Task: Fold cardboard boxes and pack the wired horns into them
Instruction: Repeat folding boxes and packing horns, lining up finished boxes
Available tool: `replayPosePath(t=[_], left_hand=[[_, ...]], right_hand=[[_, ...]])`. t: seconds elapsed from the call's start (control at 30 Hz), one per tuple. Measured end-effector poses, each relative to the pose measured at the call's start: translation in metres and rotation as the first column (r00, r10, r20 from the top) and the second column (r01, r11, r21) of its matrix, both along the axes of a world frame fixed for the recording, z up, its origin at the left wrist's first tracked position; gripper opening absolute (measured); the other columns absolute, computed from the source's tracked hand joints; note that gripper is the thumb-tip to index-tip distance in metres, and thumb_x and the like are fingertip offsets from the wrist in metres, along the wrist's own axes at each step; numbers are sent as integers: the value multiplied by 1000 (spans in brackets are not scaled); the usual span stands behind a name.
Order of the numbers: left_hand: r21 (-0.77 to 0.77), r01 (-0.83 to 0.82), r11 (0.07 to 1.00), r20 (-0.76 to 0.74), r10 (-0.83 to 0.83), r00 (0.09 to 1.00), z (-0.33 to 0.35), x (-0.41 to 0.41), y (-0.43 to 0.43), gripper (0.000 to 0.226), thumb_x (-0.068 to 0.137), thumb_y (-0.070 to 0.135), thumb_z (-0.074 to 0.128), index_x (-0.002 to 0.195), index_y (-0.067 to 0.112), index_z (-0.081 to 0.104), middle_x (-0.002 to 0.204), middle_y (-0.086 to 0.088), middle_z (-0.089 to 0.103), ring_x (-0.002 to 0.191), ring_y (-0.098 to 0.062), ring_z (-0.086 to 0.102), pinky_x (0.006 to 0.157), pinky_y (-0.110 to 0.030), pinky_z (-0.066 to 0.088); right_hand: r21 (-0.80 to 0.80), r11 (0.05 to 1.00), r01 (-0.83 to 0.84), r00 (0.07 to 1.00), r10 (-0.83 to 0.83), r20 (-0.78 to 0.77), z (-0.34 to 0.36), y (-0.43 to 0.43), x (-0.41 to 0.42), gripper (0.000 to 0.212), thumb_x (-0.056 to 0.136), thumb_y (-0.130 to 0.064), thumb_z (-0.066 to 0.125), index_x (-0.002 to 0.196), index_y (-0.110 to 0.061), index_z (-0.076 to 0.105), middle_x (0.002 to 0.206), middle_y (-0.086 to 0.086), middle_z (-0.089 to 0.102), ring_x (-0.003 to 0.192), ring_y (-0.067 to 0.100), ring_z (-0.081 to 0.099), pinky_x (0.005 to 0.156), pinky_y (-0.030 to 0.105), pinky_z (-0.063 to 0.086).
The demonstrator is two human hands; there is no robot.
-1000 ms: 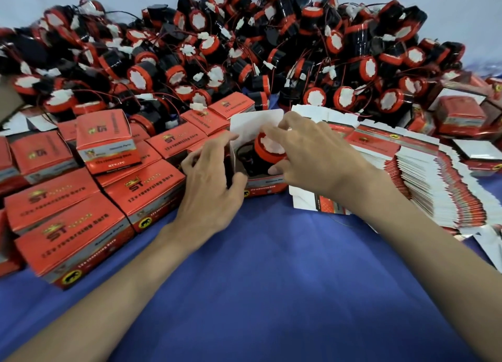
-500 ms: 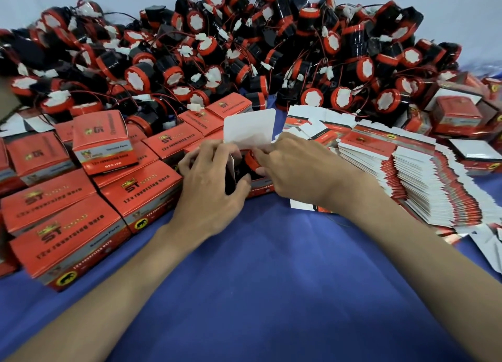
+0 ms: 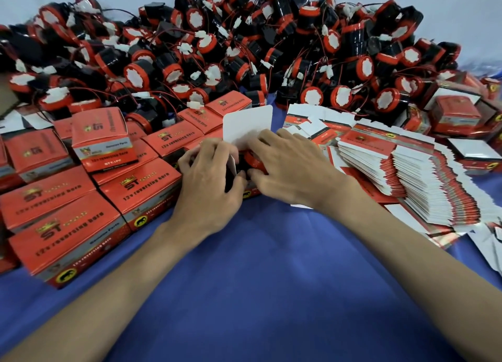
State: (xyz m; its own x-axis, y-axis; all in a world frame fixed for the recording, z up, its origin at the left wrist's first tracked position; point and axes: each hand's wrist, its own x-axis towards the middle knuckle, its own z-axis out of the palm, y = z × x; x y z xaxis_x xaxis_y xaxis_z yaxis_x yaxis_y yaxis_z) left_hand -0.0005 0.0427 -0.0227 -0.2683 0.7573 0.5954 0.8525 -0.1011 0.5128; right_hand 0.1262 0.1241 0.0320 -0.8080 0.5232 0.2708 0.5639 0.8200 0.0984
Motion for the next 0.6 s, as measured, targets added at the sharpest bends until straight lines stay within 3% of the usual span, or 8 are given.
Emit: replayPosePath(t=[0.13, 0.3, 0.37, 0.47, 0.6], left_hand=[[-31, 3, 1000, -12, -3, 1000, 3, 1, -2, 18, 81, 21, 53, 98, 15, 50, 100, 2, 48, 101, -13, 45, 99, -33, 20], [-69, -4, 998, -1, 4, 1000, 4, 1, -2, 24, 82, 24, 51, 104, 16, 51, 105, 0, 51, 109, -24, 50, 102, -34, 20], [-73, -5, 997, -13, 4, 1000, 5, 1, -2, 29, 82, 24, 51, 109, 15, 52, 108, -1, 52, 111, -24, 49, 103, -35, 21], [-85, -4, 996, -15, 3, 1000, 4, 0, -1, 36, 81, 25, 51, 115, 14, 52, 111, -1, 53, 114, -23, 49, 103, -33, 19], [-79, -11, 997, -17, 10, 1000, 4, 1, -2, 36, 82, 25, 51, 117, 14, 52, 113, -1, 53, 115, -21, 48, 103, -31, 18]], right_hand=[[95, 995, 32, 995, -40, 89, -6, -2, 1, 40, 98, -42, 33, 126, -18, 48, 124, 6, 55, 107, 28, 51, 87, 36, 38], [-106, 993, 53, 998, -57, -36, 1, 4, 3, 40, 93, -42, 49, 124, -17, 51, 118, 7, 54, 110, 27, 46, 91, 35, 38], [-76, 996, 51, 998, -54, -40, 4, 7, 3, 42, 88, -42, 53, 123, -19, 53, 117, 6, 53, 108, 26, 44, 92, 36, 39], [2, 1000, 17, 1000, -17, 9, 2, 5, 0, 37, 92, -43, 45, 118, -21, 61, 117, 4, 56, 108, 25, 46, 94, 34, 38], [-34, 999, -32, 999, 33, 24, 4, -1, 4, 34, 98, -33, 36, 108, -19, 66, 111, 4, 60, 104, 26, 54, 87, 36, 40]])
